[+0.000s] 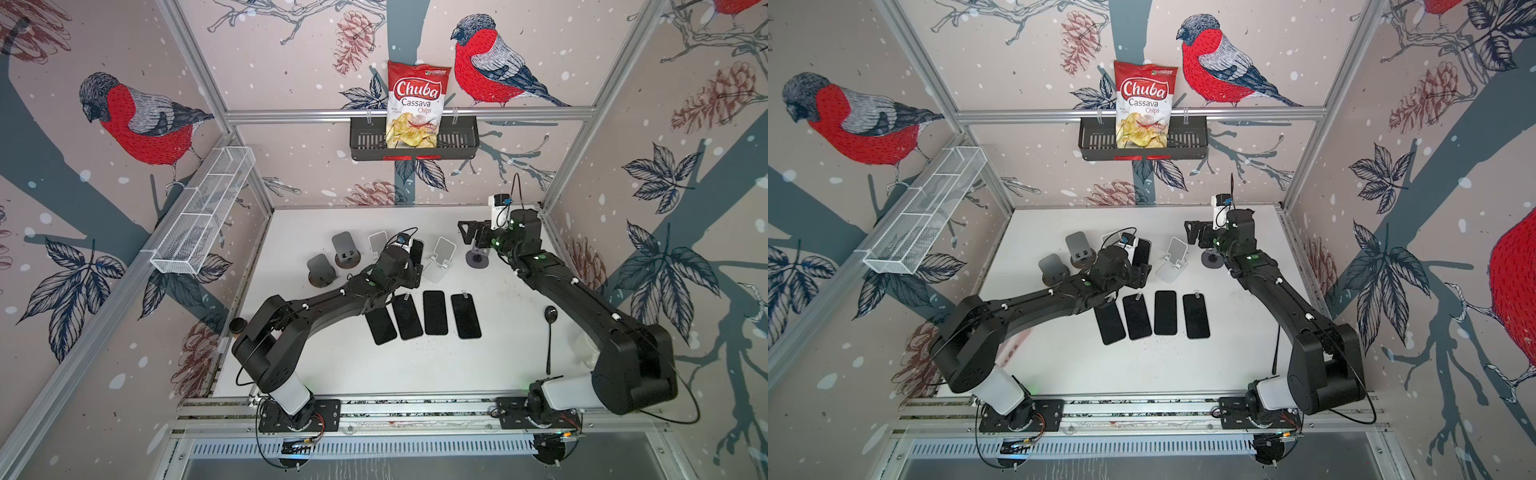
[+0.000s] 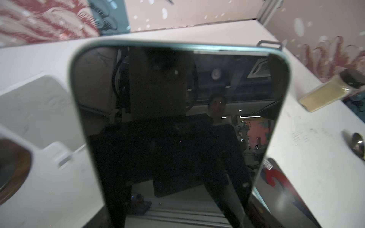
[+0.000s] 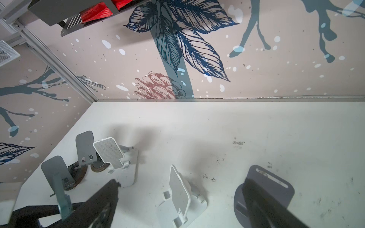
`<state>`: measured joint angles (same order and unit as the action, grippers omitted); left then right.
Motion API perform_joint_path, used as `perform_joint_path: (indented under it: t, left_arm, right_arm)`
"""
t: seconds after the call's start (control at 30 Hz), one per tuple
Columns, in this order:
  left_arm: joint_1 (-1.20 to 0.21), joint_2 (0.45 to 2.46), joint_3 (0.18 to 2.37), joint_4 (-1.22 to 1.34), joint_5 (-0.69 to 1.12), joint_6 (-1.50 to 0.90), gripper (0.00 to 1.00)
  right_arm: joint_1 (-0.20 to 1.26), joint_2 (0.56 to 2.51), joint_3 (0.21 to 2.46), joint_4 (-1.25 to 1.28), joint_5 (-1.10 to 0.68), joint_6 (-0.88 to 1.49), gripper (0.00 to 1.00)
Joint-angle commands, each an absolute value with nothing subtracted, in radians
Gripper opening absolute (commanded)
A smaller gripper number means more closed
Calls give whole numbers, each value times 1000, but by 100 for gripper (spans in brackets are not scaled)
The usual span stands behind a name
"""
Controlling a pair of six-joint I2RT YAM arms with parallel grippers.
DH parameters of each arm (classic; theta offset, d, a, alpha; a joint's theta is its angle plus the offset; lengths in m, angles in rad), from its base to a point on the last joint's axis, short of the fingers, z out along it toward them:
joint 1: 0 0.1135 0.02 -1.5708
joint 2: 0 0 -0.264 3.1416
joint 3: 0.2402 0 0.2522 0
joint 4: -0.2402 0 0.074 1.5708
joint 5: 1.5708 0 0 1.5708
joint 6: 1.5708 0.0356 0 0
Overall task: Remove the phone from the phone stand
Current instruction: Place the phone at the middle-left of the table.
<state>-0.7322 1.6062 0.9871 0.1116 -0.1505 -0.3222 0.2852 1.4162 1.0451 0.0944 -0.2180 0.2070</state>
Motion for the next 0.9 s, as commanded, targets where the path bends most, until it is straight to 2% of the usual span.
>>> perform_joint_path:
  t: [0.0, 0.23, 0.87]
  left_arm:
    - [-732, 1561, 951, 39, -221, -382, 41]
    - [-729, 1455, 861, -42, -294, -470, 41]
    - [-674, 1260, 664, -201, -339, -680, 41]
  right_arm:
    - [285, 1422, 1043, 107, -226, 197, 99]
    - [284, 1438, 1054, 95, -241, 195, 99]
    - [284, 1450, 1057, 88, -264, 204, 99]
